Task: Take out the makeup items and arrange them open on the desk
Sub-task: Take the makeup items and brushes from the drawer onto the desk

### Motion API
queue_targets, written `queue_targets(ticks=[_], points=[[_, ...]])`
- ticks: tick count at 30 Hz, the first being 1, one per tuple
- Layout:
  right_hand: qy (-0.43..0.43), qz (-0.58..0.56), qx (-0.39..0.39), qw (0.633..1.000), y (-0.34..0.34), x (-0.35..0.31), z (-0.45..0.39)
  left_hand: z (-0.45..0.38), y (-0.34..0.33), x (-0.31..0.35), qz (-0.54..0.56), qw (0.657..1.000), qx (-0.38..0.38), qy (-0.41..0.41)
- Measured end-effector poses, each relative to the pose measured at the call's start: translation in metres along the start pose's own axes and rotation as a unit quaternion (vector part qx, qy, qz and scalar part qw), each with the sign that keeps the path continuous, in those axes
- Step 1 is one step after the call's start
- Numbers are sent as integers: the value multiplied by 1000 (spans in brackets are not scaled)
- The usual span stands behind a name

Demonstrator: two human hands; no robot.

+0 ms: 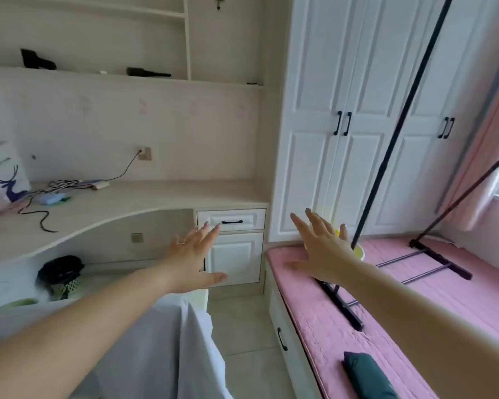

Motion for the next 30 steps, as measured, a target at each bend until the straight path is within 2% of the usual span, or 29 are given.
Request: queue_targets(ticks=[5, 8, 12, 19, 30], points=[[17, -5, -29, 999, -45, 51, -74, -78, -46, -4, 82, 994, -6, 67], [40, -22, -41, 998, -75, 74, -121, -119, -71, -14, 124, 986, 16, 108], [52, -45, -60, 996, -107, 84, -166, -150, -94, -25, 177, 973, 11, 148], [68, -58, -114, 989, -169, 90, -273, -232, -135, -69, 200, 965, -9, 168], [43, -66, -169, 982, -258, 81, -466, -395, -175, -193, 175, 972, -79, 137]])
Point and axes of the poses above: each hand's wrist, its own z-axis away from the middle knuckle, its own y-axis out of the back of the hand, x = y × z, the point moved 3 cm from there along -z, towards the middle knuckle, and after that the axes turned 7 degrees about -y, right-handed, at the moved point
